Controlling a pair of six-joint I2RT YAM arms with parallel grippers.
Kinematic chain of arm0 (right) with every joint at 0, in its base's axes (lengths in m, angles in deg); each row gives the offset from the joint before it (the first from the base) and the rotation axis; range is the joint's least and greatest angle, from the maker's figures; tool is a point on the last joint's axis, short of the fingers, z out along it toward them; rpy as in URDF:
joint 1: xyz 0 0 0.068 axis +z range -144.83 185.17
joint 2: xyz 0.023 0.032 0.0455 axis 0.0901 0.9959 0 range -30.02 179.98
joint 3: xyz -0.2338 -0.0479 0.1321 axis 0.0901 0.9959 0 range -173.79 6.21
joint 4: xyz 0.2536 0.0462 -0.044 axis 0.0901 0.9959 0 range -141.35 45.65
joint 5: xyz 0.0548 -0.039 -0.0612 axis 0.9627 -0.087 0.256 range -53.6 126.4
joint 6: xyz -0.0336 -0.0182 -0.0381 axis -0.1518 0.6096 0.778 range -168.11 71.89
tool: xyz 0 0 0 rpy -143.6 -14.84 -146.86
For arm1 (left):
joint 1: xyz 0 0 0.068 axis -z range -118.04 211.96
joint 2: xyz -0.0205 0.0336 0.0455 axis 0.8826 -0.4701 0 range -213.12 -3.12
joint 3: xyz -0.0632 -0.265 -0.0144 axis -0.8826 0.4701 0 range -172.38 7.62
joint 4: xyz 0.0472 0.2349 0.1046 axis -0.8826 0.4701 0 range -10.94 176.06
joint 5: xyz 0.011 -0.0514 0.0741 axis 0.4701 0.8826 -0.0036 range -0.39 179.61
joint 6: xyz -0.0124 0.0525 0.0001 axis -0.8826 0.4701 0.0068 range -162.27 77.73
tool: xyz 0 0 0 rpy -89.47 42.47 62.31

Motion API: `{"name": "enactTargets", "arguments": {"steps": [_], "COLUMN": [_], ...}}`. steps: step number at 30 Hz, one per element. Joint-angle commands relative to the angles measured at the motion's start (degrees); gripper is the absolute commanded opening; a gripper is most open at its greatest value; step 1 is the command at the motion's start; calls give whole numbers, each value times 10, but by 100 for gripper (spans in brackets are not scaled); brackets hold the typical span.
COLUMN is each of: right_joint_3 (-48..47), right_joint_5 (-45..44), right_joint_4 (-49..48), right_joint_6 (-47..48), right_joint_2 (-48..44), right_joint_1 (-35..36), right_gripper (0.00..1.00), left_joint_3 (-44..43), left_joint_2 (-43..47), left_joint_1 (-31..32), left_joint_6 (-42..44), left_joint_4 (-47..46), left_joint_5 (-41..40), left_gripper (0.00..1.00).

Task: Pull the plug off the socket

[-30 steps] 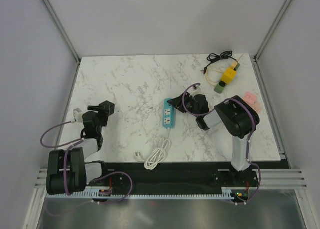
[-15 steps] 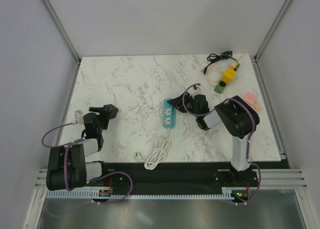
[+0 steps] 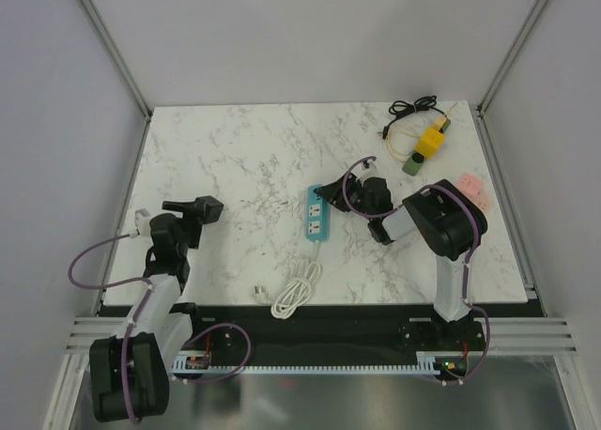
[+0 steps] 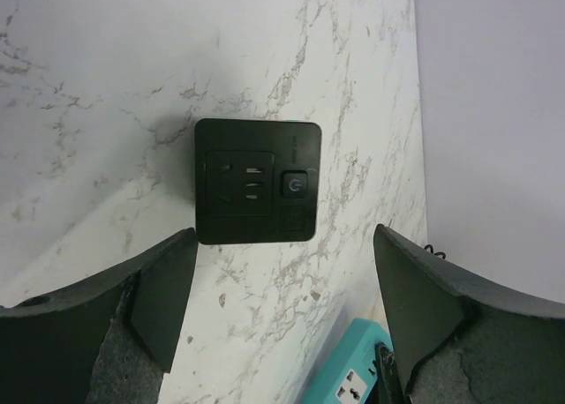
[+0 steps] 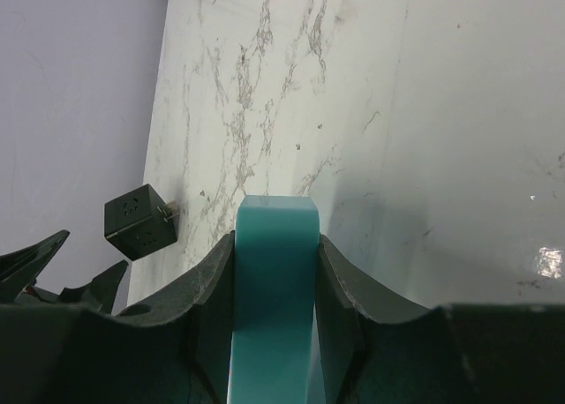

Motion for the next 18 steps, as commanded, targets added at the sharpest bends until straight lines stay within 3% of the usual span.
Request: {"name": "enactTargets", "arguments": {"steps": [1,2,5,10,13,18], "right_joint_3": [-4,-4,-5,-17,-68,-115], "right_joint_5": [9,10,13,4,-3,-29], "right_joint_4": [9,10,9,13,45,56], "right_joint_6": [46,45,45,33,21,5], "right_joint_2": [18,19,20,28,42,62], "right_joint_1": [0,1,1,0,0,-4], "right_gripper": [0,0,0,0,0,0], "left_joint_3": [-53,-70,-91,-125,-151,-208], "left_joint_2": [53,65,95,77,46,-53], "left_joint_1": [-4,-3,-3,13,61,246], "left_joint_6": [6,7,28,132,204,325], "left_joint_4": [133,192,229,209,198,169], "left_joint_5": [-26,-26,12,138,159,164], "left_gripper": [88,88,88,82,81,75]}}
